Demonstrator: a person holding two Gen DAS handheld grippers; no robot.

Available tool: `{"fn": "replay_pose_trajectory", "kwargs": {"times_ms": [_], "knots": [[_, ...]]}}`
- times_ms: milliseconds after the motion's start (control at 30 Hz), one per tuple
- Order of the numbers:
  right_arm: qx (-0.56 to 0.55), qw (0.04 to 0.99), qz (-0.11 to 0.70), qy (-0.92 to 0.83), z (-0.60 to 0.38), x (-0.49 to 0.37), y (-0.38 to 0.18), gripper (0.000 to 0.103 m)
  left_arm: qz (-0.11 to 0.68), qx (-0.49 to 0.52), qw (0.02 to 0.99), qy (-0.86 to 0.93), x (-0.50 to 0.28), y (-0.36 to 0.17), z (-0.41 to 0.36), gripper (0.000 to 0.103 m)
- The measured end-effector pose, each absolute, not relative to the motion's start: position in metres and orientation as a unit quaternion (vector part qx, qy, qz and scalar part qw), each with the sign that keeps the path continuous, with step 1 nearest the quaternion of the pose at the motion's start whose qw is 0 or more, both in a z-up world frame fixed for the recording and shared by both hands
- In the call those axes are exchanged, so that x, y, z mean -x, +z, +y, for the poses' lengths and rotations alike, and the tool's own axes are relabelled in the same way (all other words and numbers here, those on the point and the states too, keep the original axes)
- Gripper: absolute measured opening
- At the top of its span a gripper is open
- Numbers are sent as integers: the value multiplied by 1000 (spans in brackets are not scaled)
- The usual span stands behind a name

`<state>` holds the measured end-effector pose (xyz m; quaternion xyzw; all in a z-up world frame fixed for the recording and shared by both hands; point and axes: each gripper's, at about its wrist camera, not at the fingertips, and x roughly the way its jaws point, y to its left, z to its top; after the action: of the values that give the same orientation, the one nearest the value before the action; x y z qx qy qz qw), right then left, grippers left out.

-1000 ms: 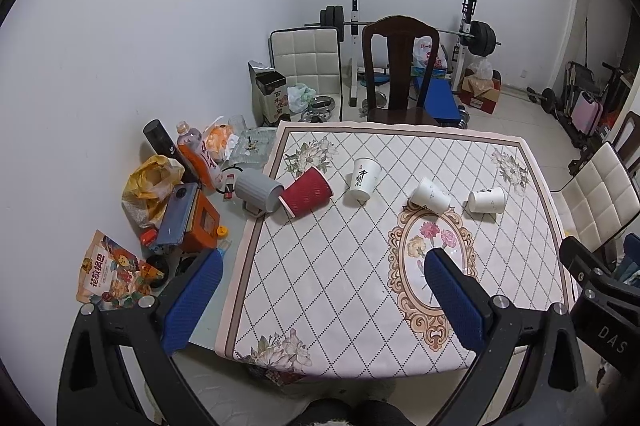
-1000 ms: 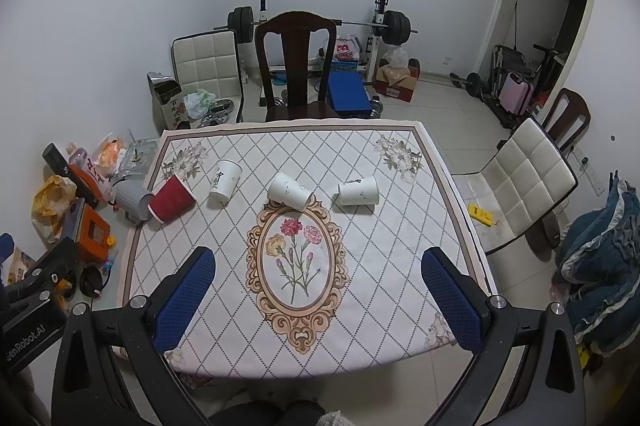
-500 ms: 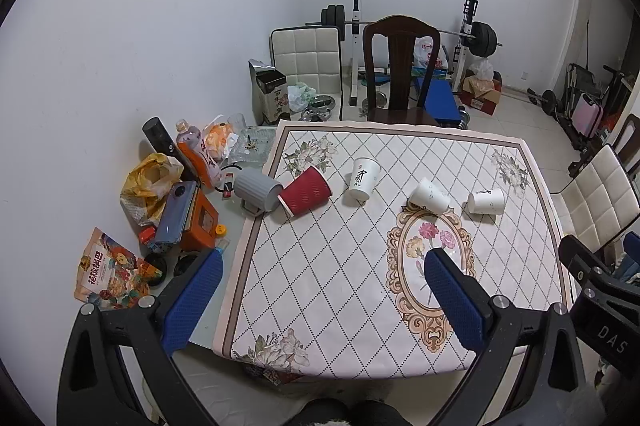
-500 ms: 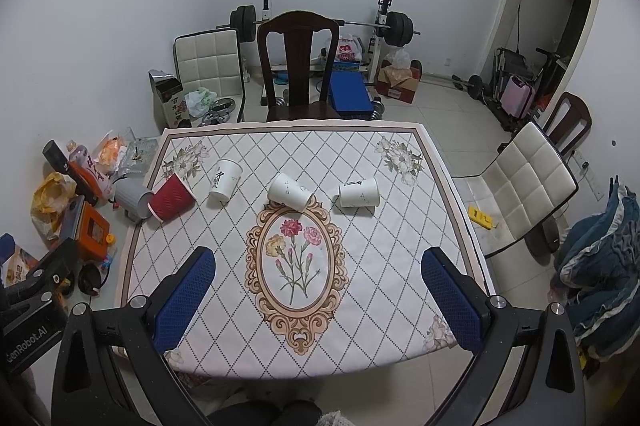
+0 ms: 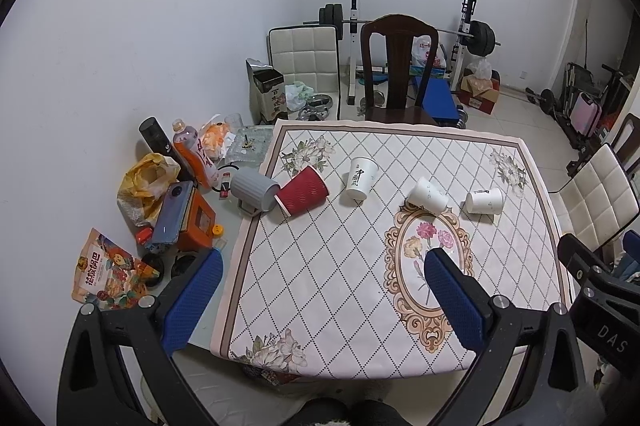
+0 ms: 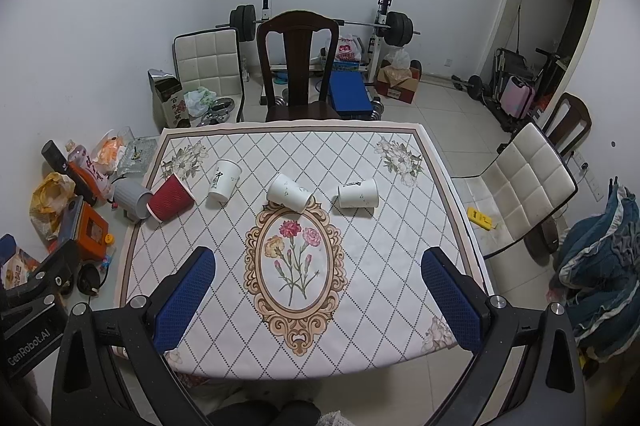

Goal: Flip cup upright

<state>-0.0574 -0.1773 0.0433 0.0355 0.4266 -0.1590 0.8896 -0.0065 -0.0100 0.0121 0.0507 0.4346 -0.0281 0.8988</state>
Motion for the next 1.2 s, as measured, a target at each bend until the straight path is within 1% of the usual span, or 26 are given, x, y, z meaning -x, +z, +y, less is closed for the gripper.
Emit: {"fn": "replay_pose_trajectory", "kwargs": {"times_ms": [700, 867, 1067, 1200], "knots": [[-35, 889, 428, -158, -177, 57, 44, 103, 436, -50, 898, -28, 5, 12, -8, 103], [-36, 889, 430, -156, -180, 58, 43, 103, 439, -47, 897, -21, 8, 8, -19, 103], [-38, 885, 441, -144, -192, 53, 28, 103, 459, -37, 888, 5, 1, -15, -21, 103], [-46, 875, 468, -121, -198, 34, -1, 103, 481, -33, 875, 46, -18, -39, -4, 103]]}}
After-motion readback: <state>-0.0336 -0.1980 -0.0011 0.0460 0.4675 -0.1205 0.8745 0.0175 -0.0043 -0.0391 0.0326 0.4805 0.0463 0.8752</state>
